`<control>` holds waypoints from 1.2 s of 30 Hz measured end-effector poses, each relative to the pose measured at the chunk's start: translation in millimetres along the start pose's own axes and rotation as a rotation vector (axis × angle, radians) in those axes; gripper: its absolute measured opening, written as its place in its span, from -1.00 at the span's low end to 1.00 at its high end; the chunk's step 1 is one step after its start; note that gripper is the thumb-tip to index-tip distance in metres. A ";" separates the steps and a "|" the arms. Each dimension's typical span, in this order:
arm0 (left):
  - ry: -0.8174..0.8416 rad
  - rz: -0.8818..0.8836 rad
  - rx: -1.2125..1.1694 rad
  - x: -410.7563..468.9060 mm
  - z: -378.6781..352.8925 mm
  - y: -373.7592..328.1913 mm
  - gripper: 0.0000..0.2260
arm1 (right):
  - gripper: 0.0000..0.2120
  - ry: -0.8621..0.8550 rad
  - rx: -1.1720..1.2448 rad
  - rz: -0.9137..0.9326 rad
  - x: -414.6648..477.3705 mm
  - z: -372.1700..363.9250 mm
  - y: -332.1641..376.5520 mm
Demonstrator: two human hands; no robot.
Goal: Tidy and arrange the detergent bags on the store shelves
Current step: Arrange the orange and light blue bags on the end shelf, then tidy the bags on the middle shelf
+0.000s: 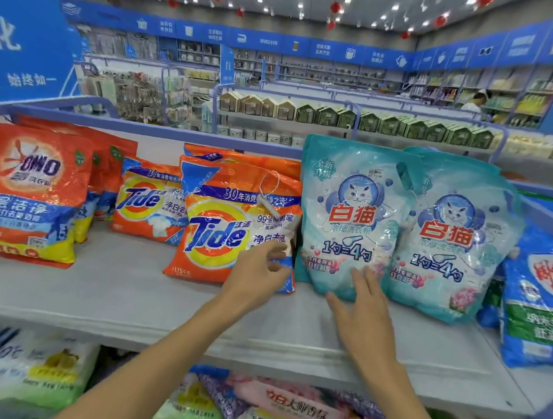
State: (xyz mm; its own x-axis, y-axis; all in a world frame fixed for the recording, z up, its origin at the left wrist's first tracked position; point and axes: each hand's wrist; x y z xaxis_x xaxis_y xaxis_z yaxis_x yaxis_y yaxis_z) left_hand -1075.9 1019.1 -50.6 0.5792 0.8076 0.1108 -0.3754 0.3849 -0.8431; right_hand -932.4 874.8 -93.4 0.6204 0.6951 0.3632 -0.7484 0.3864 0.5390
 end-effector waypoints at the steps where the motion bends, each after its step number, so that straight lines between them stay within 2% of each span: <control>1: -0.014 -0.023 0.026 -8.1 6.5 2.7 -0.57 | -0.32 0.020 -0.001 -0.003 -8.2 0.5 4.1; 4: -0.046 -0.071 0.117 -33.9 25.8 14.0 -0.63 | -0.35 0.066 -0.039 -0.002 -34.4 1.0 16.1; 9: -0.116 -0.094 0.299 -88.5 61.8 46.1 -0.58 | -0.44 0.074 -0.056 0.009 -74.8 7.9 41.1; 15: -0.104 -0.026 0.459 -153.4 100.8 97.9 -0.55 | -0.45 0.118 -0.041 0.049 -128.6 1.2 64.6; 20: -0.112 -0.022 0.461 -182.2 133.5 128.0 -0.52 | -0.42 0.124 -0.040 0.038 -166.6 -18.4 95.8; 29: -0.008 0.017 0.487 -204.1 163.5 180.5 -0.52 | -0.43 0.183 -0.066 -0.065 -217.0 -62.8 139.5; 36: 0.015 0.043 0.498 -203.5 178.1 236.6 -0.51 | -0.40 0.218 -0.029 -0.096 -240.8 -124.3 157.4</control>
State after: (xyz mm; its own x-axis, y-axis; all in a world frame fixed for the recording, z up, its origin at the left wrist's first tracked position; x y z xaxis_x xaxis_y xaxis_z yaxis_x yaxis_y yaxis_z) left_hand -1411.5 1025.4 -179.0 0.5644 0.8225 0.0707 -0.6970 0.5207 -0.4930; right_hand -1228.7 843.6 -190.5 0.6263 0.7674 0.1369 -0.6966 0.4722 0.5402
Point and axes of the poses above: each hand's wrist, its own x-axis towards the middle knuckle, its own z-axis out of the back of the hand, y = z × x, and after that the axes turned 8 degrees about z, right-handed
